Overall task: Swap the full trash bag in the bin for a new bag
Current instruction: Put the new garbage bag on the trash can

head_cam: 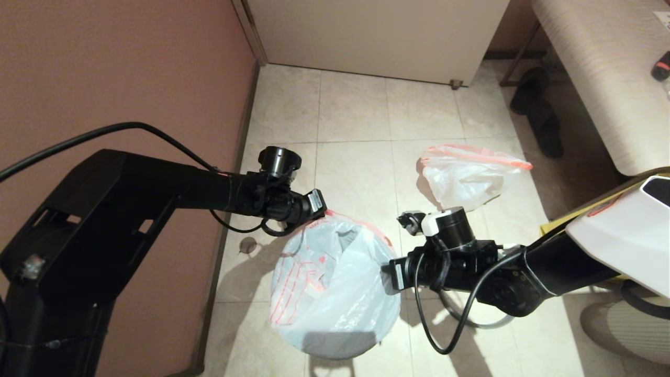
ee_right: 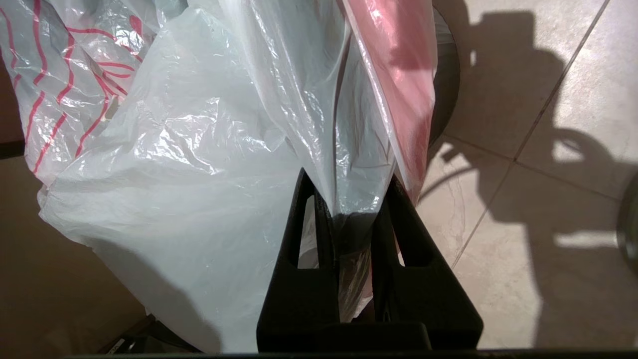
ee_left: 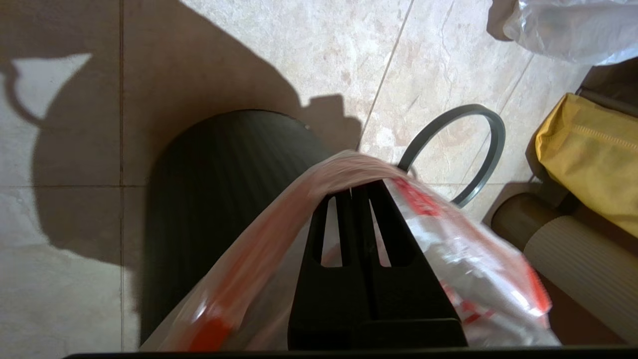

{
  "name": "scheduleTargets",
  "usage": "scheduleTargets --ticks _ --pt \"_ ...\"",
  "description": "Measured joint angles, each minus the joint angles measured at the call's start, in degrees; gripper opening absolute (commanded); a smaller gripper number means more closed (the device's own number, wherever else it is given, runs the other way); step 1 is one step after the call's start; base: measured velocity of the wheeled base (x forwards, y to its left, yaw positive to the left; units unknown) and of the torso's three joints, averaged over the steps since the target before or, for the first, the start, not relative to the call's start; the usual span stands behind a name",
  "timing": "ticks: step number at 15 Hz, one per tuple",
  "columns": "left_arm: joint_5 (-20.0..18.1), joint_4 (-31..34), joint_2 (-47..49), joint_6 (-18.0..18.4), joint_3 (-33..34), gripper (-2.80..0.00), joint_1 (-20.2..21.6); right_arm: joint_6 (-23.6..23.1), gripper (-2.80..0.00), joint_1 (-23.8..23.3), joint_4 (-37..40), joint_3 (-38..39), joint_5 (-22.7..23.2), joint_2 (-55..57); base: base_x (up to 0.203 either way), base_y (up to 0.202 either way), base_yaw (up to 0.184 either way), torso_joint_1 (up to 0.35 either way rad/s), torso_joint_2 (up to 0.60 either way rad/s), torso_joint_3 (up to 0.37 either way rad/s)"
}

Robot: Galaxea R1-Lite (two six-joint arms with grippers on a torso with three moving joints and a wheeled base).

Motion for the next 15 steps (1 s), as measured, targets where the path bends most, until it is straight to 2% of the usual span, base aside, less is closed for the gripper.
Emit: scheduleTargets --ticks 4,7,10,12,15 --pt "0.7 -0.1 -0.2 -1.3 -0.7 -2.80 0.8 -0.1 -2.80 -1.8 -0.1 -0.3 0.0 -1.8 0.000 0.000 0.000 0.000 0.00 0.000" --pt "3.9 -0.1 -1.3 -2.2 -1.7 -2.80 1.5 0.0 -2.80 -2.3 -0.1 -0.6 -0.3 -2.1 0.000 0.000 0.000 0.000 0.00 0.000" --pt "5.0 0.4 -5.7 -2.5 -1.8 -2.80 1.8 0.0 -2.80 -2.6 -0.1 -1.4 -1.1 -1.1 0.000 0.000 0.000 0.000 0.00 0.000" --pt "6.2 3.4 -8.9 -2.4 -2.4 -2.80 1.9 0.0 -2.80 -3.1 -0.5 -2.9 -1.2 1.3 0.000 0.000 0.000 0.000 0.00 0.000" --pt "6.5 13.0 -11.6 -2.3 -7.6 -2.80 1.7 -0.1 -2.80 -5.0 -6.8 -5.5 -1.3 6.7 0.000 0.000 0.000 0.000 0.00 0.000"
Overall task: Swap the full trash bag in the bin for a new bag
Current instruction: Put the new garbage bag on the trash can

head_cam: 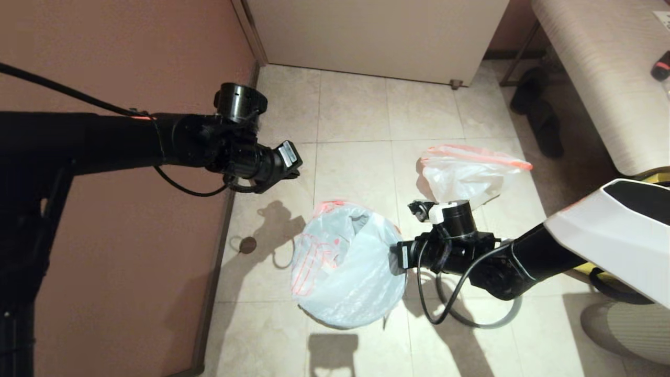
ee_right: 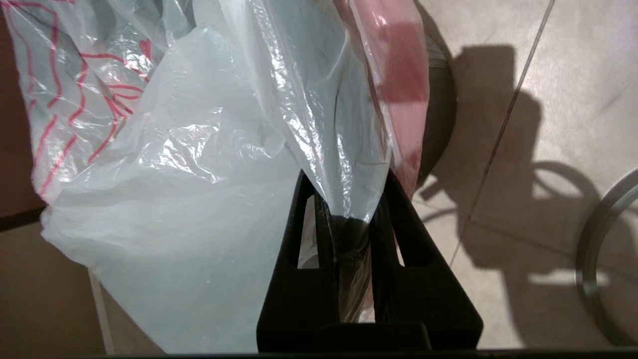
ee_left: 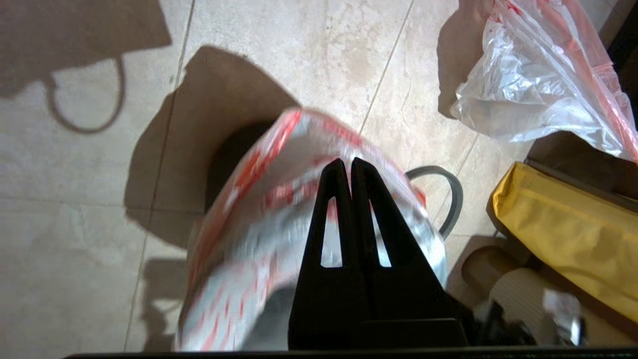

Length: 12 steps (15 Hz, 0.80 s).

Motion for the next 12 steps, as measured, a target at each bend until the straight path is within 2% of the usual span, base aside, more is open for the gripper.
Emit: scheduleTargets --ticks 1,3,6,11,12 --pt "-0.1 3.6 -0.5 0.0 -2.1 -2.80 0.4 -0.7 0.00 -0.3 -1.7 -0.9 0.0 1.8 0.000 0.000 0.000 0.000 0.00 0.000" --pt "-0.5 7.9 -1.3 0.1 -3.9 -2.80 0.7 -3.6 0.00 -0.5 -3.0 -2.2 -0.9 4.9 0.000 0.000 0.000 0.000 0.00 0.000" --pt "-0.4 9.1 -1.9 1.5 -4.4 -2.80 -0.9 -4.1 0.00 -0.6 -4.2 -1.6 -2.3 5.6 0.000 0.000 0.000 0.000 0.00 0.000" --pt "-0.4 11.5 -2.1 4.2 -4.4 -2.80 -2.1 -4.1 0.00 -0.5 -1.4 4.1 -2.9 -2.6 0.000 0.000 0.000 0.000 0.00 0.000" --pt "-0.3 11.8 -2.1 4.3 -4.4 -2.80 -2.1 -4.1 -2.80 -0.3 -0.2 5.1 -2.9 -4.8 0.000 0.000 0.000 0.000 0.00 0.000"
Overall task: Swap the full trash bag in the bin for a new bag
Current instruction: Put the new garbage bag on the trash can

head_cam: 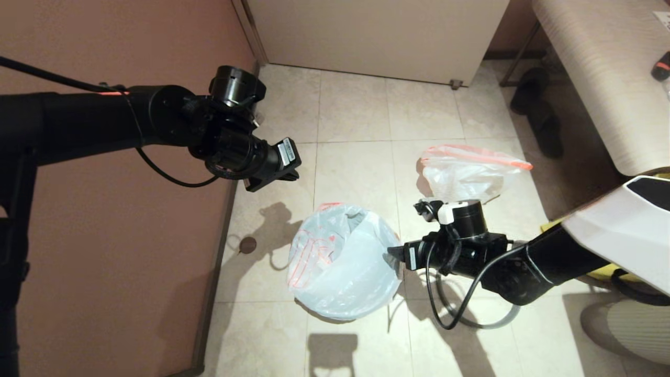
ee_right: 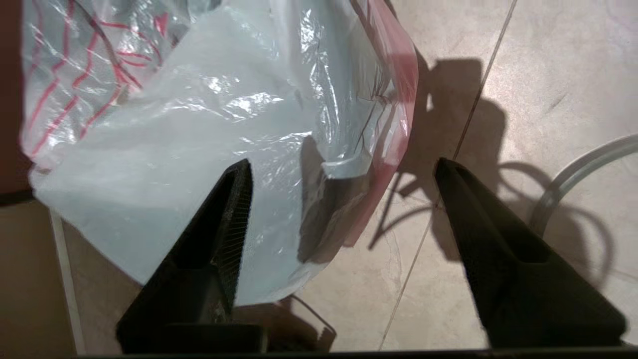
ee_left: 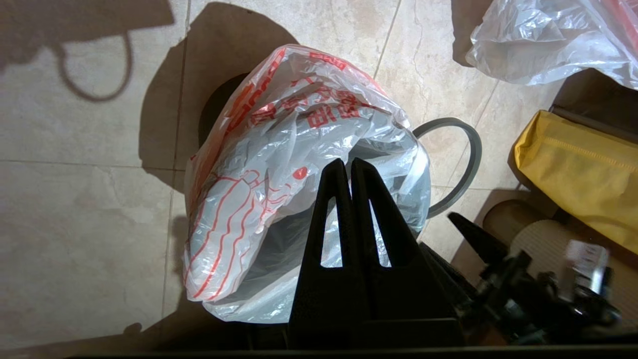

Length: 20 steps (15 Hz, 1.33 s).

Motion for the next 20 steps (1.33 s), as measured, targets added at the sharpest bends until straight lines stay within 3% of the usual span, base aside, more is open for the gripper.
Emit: scheduleTargets --ticks 3,6,12,15,17,20 --pt "-0.2 4.1 -0.5 3.5 -0.3 -2.80 -0.1 -0.2 -2.80 2.6 3.3 1.3 -2.0 -5.6 0.000 0.000 0.000 0.000 0.00 0.000" --pt "0.0 4.4 -2.0 4.0 -0.4 -2.80 0.5 -2.0 -2.80 5.2 6.3 -3.6 -2.4 -6.2 0.000 0.000 0.000 0.000 0.00 0.000" --pt "0.2 6.1 -5.4 5.5 -0.3 -2.80 1.4 -11.1 -2.80 3.6 23.0 -30.1 -3.2 5.6 0.000 0.000 0.000 0.000 0.00 0.000" --pt "0.2 6.6 -6.4 5.5 -0.2 -2.80 1.1 -17.3 -2.80 2.9 39.1 -43.4 -5.0 11.7 0.000 0.000 0.000 0.000 0.00 0.000" --pt "0.2 6.7 -7.0 5.5 -0.2 -2.80 1.1 -20.2 -2.80 3.4 47.9 -48.8 -7.6 15.0 0.000 0.000 0.000 0.000 0.00 0.000" --pt "0.1 8.1 -8.7 5.6 -0.1 -2.80 0.9 -23.4 -2.80 5.2 48.7 -50.7 -8.4 17.2 0.000 0.000 0.000 0.000 0.00 0.000"
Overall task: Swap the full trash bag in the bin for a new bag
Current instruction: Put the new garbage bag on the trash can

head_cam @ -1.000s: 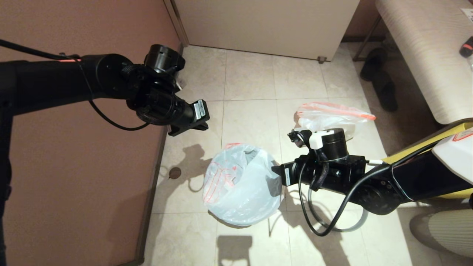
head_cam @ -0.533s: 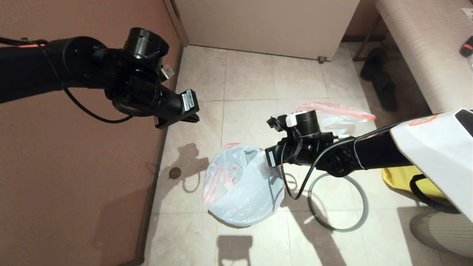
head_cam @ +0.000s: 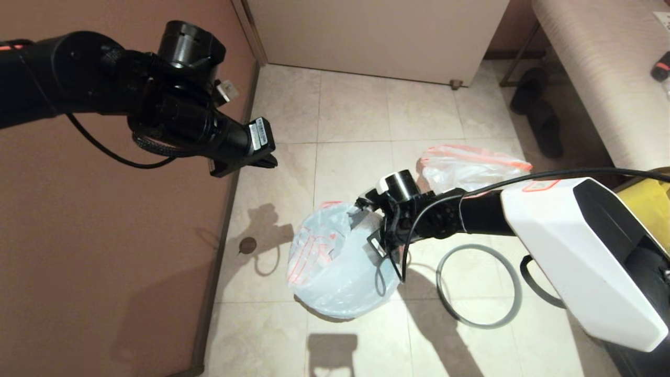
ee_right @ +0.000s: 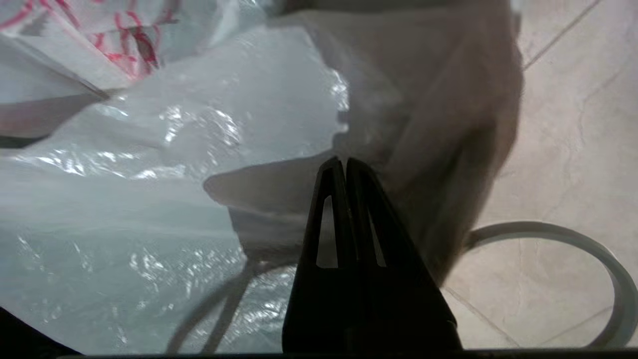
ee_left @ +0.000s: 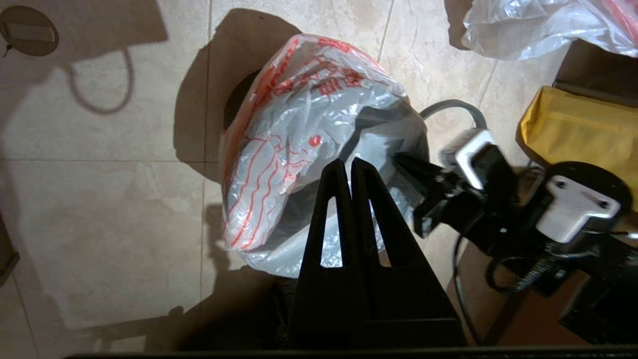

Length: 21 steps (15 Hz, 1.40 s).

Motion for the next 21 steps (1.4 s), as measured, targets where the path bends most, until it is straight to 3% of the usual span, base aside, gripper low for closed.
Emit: scheduleTargets --ticks 5,10,13,17,21 --pt "-0.2 0.4 -2.0 0.0 0.0 -2.80 -0.6 -0.1 -2.80 3.2 -5.7 -0.3 1.3 0.8 0.000 0.000 0.000 0.000 0.00 0.000" --pt "-0.4 0.3 -2.9 0.0 0.0 -2.80 -1.2 -0.3 -2.80 6.6 -5.8 -0.2 1.1 3.1 0.000 0.000 0.000 0.000 0.00 0.000" --pt "-0.7 0.4 -3.3 0.0 1.2 -2.80 -2.3 -2.7 -2.80 7.5 -5.6 -0.3 0.2 6.0 0.000 0.000 0.000 0.000 0.00 0.000" --pt "-0.7 0.4 -4.4 0.0 1.8 -2.80 -3.1 -6.4 -2.80 8.0 0.9 -0.3 -3.8 9.6 0.000 0.000 0.000 0.000 0.00 0.000" --pt "-0.7 0.3 -4.8 0.0 1.7 -2.80 -3.0 -8.1 -2.80 7.3 -5.9 -0.8 -3.7 11.6 0.000 0.000 0.000 0.000 0.00 0.000"
